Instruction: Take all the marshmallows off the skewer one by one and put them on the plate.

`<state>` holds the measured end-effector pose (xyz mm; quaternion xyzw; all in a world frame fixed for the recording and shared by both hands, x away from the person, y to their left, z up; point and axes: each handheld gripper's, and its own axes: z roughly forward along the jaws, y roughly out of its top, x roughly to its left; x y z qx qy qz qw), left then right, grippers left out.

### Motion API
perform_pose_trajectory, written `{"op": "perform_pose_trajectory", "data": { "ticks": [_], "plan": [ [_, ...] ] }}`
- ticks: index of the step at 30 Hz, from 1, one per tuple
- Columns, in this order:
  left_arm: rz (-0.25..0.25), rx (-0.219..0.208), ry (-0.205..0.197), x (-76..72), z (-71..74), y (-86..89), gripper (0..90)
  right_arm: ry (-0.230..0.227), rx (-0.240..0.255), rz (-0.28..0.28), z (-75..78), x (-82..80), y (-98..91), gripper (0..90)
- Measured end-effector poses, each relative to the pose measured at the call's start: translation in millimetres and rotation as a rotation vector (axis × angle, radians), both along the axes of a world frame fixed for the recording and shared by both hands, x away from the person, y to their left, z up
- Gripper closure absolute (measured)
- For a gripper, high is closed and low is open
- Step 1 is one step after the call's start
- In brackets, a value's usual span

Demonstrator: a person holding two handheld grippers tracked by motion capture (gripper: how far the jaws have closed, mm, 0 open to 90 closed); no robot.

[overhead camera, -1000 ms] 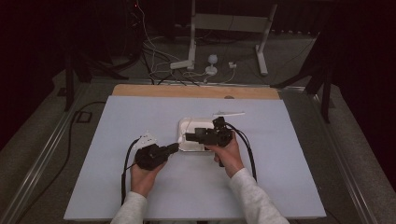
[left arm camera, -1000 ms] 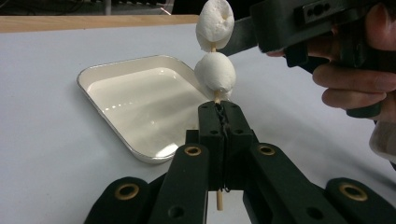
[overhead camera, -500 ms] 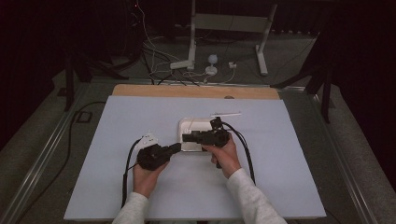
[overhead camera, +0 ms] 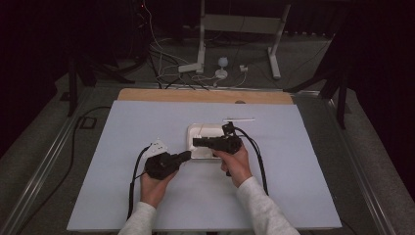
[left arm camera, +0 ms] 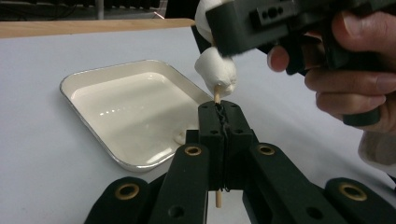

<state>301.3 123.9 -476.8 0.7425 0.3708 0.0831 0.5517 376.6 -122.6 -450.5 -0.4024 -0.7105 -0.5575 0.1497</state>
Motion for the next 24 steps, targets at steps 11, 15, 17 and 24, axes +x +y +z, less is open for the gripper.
{"op": "perform_pose_trajectory", "data": {
  "ticks": [11, 15, 17, 24],
  "plan": [
    [0.005, -0.016, 0.0, -1.1, 0.4, 0.6, 90.0, 0.003, 0.02, -0.009, 1.2, -1.3, -2.2, 72.3],
    [0.013, -0.027, 0.004, -1.2, 0.5, 0.5, 90.0, 0.004, 0.017, 0.0, -0.7, -3.4, 0.9, 70.0],
    [0.014, -0.032, 0.007, -0.9, 0.3, 0.7, 90.0, 0.004, 0.017, 0.001, -1.7, -3.6, 2.3, 69.5],
    [0.017, -0.035, 0.012, -0.9, -0.1, 1.0, 90.0, -0.004, 0.002, 0.005, -2.3, -4.5, 5.5, 71.4]
  ]
}}
